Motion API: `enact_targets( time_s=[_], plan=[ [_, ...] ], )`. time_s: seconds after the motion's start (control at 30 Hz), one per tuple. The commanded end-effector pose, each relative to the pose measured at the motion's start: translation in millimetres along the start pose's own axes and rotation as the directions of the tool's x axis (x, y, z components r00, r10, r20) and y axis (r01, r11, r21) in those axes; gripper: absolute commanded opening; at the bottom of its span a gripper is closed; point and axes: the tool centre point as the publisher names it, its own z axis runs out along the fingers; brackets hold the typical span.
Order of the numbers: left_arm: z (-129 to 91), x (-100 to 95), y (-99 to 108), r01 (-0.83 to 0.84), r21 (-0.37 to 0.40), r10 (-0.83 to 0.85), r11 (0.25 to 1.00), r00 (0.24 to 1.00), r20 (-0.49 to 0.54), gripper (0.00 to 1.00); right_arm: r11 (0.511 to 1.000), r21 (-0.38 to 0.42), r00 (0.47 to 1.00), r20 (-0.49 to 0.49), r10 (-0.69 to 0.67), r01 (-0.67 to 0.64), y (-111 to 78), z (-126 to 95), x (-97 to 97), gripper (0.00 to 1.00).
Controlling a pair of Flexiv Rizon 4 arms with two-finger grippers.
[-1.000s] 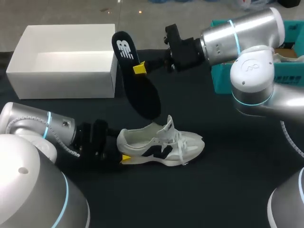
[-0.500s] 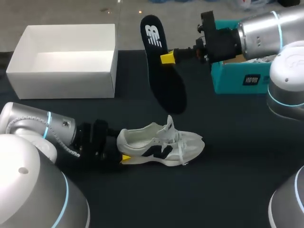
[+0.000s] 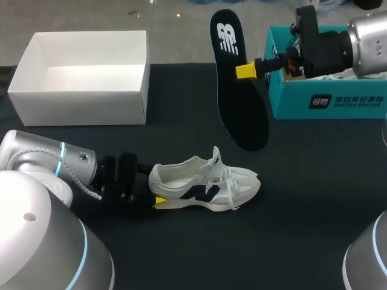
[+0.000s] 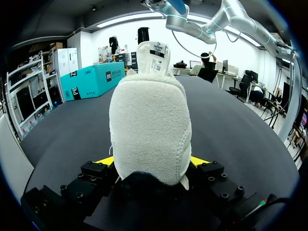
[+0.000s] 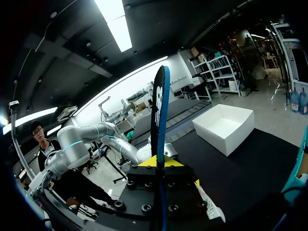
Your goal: Take the shoe out of the shoebox, open the shoe tongue, remove and reinsert the insole, then place the shoe into the shoebox
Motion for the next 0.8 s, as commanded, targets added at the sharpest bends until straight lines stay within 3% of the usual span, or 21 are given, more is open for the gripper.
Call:
enact_targets(
  time_s=[0.03, 0.33, 0.57, 0.8],
  plan=[
    [-0.2, 1.3, 0.0, 0.000, -0.001, 0.000, 1.000, 1.000, 0.001, 0.00, 0.999, -0.039, 0.999, 0.031, 0.003, -0.002, -12.6, -19.6, 19.4, 0.00],
    [-0.2, 1.3, 0.0, 0.000, -0.001, 0.000, 1.000, 1.000, 0.001, 0.00, 0.999, -0.037, 1.000, 0.030, 0.000, 0.001, -21.1, -21.3, 44.3, 0.00],
    [-0.2, 1.3, 0.0, 0.000, -0.001, 0.000, 1.000, 1.000, 0.001, 0.00, 0.994, -0.106, 0.999, 0.038, 0.035, -0.031, -26.2, -27.5, 57.5, 0.00],
    [-0.2, 1.3, 0.0, 0.000, -0.001, 0.000, 1.000, 1.000, 0.001, 0.00, 0.996, -0.071, 0.999, 0.005, 0.051, -0.051, -33.0, -32.9, 72.8, 0.00]
  ],
)
